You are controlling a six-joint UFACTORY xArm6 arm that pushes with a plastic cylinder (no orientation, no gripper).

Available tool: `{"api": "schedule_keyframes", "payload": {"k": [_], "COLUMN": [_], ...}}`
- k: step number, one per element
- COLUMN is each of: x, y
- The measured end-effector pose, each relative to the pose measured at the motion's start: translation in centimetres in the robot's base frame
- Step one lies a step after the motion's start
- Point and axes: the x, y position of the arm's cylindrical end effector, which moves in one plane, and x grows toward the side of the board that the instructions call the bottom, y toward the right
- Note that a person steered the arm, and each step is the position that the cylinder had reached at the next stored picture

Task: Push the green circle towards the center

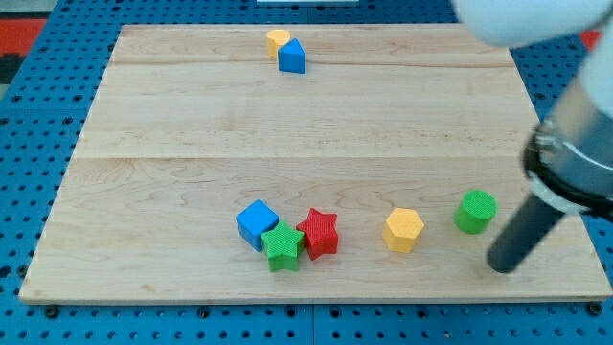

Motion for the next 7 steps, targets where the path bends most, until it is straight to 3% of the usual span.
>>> {"api": "schedule_keyframes", "payload": {"k": [1,3,4,5,7], "x": [-3.0,-4.4,-2.3,-5.0,-9.5], "y": [-1.4,-4.2,-2.1,1.7,-5.8]}}
